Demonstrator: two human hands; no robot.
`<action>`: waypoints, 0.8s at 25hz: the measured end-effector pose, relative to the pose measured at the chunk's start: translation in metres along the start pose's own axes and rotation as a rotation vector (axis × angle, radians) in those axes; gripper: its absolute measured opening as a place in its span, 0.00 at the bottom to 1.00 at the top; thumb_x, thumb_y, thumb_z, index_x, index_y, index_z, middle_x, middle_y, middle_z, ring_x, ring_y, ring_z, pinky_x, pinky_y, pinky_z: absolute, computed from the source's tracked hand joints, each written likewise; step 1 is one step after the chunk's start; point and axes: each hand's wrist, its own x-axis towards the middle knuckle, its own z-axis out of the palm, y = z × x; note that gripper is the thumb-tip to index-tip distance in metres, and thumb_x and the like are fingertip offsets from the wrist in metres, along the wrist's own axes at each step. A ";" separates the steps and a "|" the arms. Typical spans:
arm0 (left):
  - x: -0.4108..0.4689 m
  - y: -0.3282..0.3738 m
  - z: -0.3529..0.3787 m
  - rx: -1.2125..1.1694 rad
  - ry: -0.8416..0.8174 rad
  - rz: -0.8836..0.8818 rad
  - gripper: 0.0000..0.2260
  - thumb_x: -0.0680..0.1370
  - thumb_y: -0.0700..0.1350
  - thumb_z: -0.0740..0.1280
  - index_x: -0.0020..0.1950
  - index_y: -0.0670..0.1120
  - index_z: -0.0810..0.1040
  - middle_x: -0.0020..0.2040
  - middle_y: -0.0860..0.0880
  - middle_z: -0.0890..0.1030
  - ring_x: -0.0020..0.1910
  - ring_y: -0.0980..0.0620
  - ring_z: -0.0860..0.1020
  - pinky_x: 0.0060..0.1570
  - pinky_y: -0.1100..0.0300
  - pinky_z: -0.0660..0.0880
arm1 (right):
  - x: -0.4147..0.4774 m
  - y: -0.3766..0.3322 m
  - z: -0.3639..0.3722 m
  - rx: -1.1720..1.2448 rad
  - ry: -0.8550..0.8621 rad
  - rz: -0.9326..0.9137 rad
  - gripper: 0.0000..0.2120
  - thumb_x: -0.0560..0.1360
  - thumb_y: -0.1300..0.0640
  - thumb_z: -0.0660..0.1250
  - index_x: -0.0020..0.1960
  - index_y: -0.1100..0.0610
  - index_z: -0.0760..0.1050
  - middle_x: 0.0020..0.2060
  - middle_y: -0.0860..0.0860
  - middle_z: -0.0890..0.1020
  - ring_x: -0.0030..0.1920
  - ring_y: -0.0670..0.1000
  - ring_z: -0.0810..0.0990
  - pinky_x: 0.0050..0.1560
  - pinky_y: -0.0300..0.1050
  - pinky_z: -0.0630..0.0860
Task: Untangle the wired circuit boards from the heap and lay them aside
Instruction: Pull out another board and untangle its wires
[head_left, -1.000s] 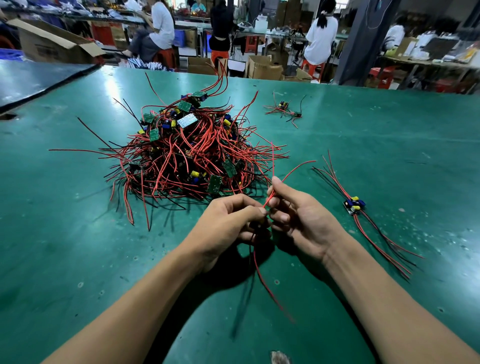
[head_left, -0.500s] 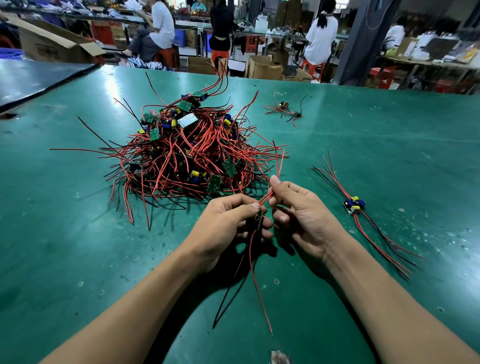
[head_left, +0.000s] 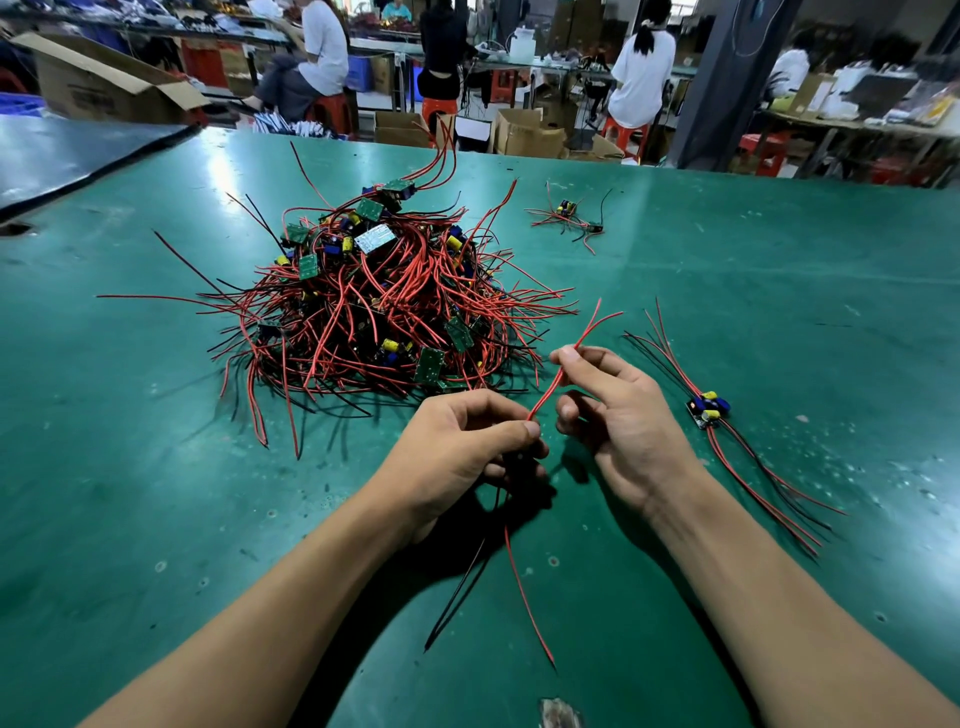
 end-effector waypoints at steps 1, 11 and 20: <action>0.000 0.000 0.000 -0.007 0.013 0.003 0.01 0.76 0.33 0.69 0.45 0.37 0.78 0.39 0.38 0.84 0.32 0.45 0.82 0.30 0.63 0.77 | 0.000 0.000 -0.001 -0.015 -0.018 0.001 0.05 0.76 0.58 0.71 0.41 0.54 0.83 0.34 0.48 0.78 0.26 0.45 0.71 0.27 0.35 0.70; 0.002 -0.001 0.001 0.068 0.110 0.030 0.09 0.73 0.34 0.73 0.35 0.44 0.77 0.37 0.42 0.83 0.32 0.48 0.78 0.35 0.57 0.76 | -0.006 0.004 -0.004 -0.321 -0.230 0.008 0.06 0.73 0.51 0.76 0.45 0.54 0.85 0.35 0.51 0.81 0.33 0.48 0.78 0.36 0.43 0.79; 0.003 -0.002 0.000 -0.007 0.028 0.029 0.07 0.78 0.39 0.68 0.41 0.43 0.83 0.36 0.43 0.84 0.30 0.48 0.81 0.33 0.58 0.77 | -0.008 -0.001 -0.001 -0.409 -0.254 -0.081 0.07 0.71 0.52 0.73 0.44 0.55 0.81 0.33 0.47 0.82 0.30 0.43 0.76 0.32 0.33 0.72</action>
